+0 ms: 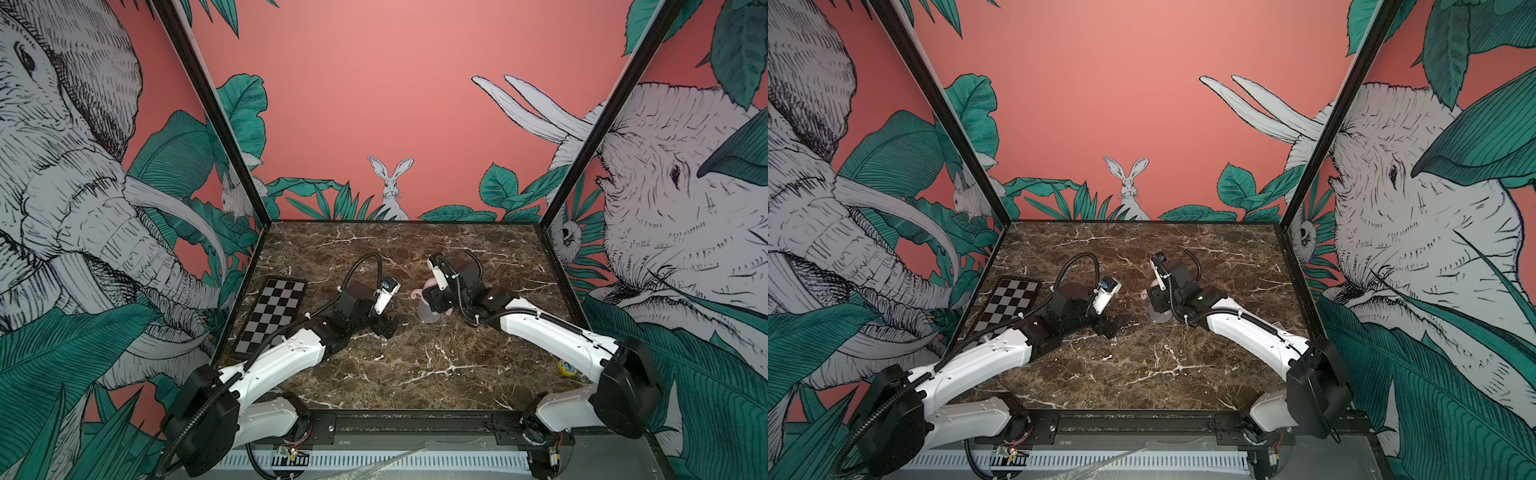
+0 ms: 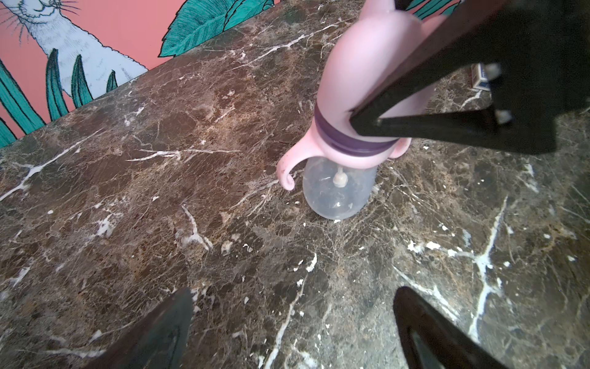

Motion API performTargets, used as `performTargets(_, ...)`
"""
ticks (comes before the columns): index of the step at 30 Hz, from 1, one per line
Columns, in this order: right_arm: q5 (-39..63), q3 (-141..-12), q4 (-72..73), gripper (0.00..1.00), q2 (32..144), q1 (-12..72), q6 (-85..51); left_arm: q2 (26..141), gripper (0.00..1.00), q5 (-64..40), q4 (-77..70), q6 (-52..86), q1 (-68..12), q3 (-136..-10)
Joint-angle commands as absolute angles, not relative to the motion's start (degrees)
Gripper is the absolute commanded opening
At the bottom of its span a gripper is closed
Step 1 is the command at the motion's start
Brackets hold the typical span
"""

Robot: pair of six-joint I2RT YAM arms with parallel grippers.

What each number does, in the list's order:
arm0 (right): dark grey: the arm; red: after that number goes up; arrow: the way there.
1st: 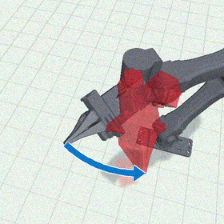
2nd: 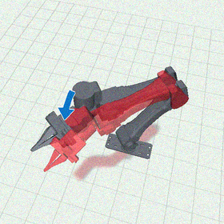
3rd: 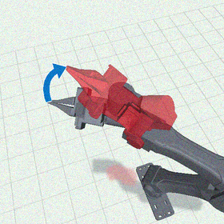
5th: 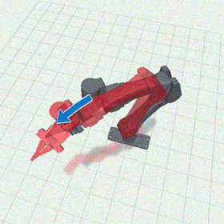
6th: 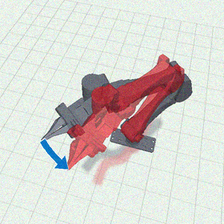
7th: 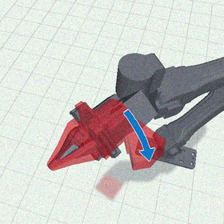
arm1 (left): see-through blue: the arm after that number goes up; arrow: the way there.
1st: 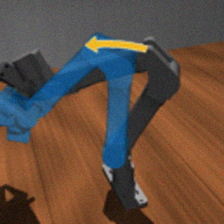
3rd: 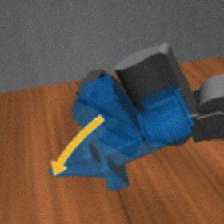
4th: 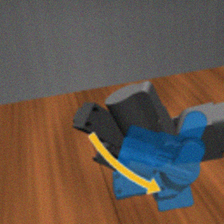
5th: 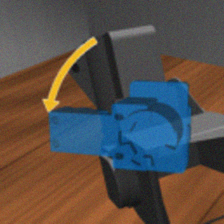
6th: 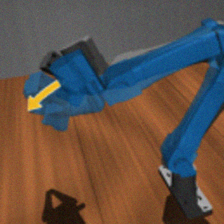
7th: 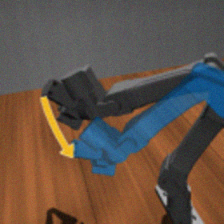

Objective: Assemble the baby bottles
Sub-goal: Close the lid on the baby bottle.

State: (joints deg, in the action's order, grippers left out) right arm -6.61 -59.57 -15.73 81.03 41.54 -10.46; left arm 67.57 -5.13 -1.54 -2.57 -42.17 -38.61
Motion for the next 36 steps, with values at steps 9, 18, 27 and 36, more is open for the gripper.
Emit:
performTargets(9, -7.42, -62.05, -19.98, 0.7, 84.98, 41.68, -9.14, 67.02, 1.0, -5.38, -1.19, -3.19, -41.75, -40.52)
performTargets(18, -7.36, -57.52, -16.61, 0.68, 83.14, 41.72, -10.31, 66.89, 1.0, -5.13, -1.23, -3.21, -41.75, -40.28)
performTargets(27, -8.96, -52.17, -12.28, 0.67, 81.64, 41.75, -11.51, 67.02, 0.99, -5.19, -1.23, -3.37, -41.75, -40.52)
performTargets(36, -11.42, -47.33, -5.88, 0.66, 79.97, 41.75, -9.87, 66.83, 1.0, -5.1, -1.14, -3.41, -41.75, -40.43)
